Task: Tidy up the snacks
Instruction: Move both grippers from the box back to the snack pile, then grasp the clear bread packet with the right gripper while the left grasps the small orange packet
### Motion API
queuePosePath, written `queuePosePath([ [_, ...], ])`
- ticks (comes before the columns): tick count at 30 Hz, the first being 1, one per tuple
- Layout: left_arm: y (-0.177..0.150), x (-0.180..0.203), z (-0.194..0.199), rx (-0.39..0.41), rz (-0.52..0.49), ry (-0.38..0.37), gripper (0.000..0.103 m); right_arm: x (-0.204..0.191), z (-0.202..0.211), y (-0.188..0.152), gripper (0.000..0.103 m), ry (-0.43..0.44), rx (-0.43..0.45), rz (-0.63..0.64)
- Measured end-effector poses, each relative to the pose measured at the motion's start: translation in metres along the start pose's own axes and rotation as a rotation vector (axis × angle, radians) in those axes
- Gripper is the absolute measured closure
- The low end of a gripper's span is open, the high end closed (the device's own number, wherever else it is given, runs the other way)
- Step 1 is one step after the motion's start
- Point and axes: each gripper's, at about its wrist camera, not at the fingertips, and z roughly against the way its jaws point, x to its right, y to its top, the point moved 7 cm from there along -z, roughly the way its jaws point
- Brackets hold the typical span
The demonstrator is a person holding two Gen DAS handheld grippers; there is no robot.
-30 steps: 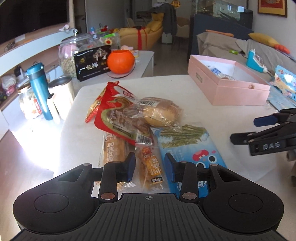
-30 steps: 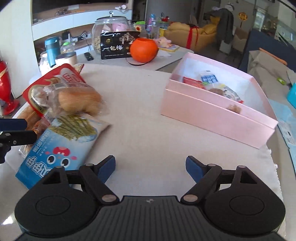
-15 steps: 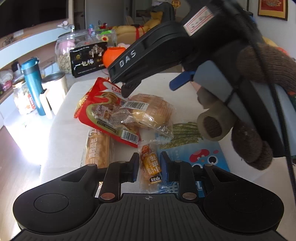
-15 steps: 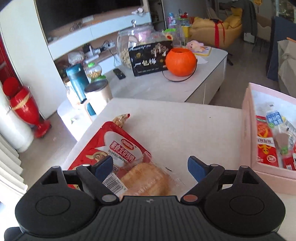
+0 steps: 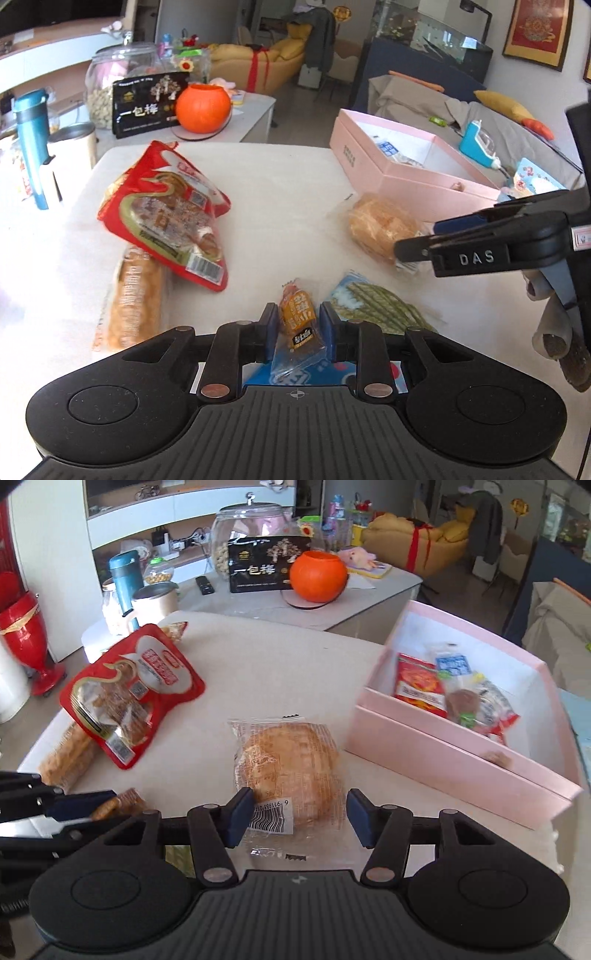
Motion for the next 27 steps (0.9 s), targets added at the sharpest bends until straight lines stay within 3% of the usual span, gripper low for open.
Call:
queuePosePath([
  [4, 0.002, 0.017, -0.007, -0.003, -0.033, -0.02, 0.075, 0.031, 0.011, -0.028, 0.047, -0.114, 0.026, 0.012],
  [6, 0.004, 0.023, -0.01, -0.005, -0.054, -0.02, 0.076, 0.042, 0.016, -0.04, 0.044, -0.075, 0.024, -0.03],
  [9, 0.007, 0.025, -0.014, -0.002, -0.073, 0.014, 0.077, 0.047, 0.029, -0.038, 0.021, 0.021, 0.092, -0.073],
  [10, 0.01, 0.023, -0.017, 0.001, -0.075, 0.035, 0.077, 0.046, 0.032, -0.033, 0.018, 0.025, 0.121, -0.068],
  [14, 0.013, 0.018, -0.022, 0.001, -0.068, 0.081, 0.077, 0.038, 0.02, 0.001, 0.017, 0.013, 0.178, -0.071],
  [19, 0.013, 0.016, -0.021, 0.001, -0.097, 0.114, 0.077, 0.028, -0.02, 0.028, 0.018, 0.012, 0.143, -0.137],
  [22, 0.009, 0.012, -0.022, -0.02, -0.106, 0.135, 0.077, 0.024, -0.028, 0.022, 0.02, 0.022, 0.135, -0.15],
  [27, 0.008, 0.013, -0.024, -0.018, -0.05, 0.05, 0.077, 0.034, -0.004, -0.009, 0.023, 0.046, 0.135, -0.208],
])
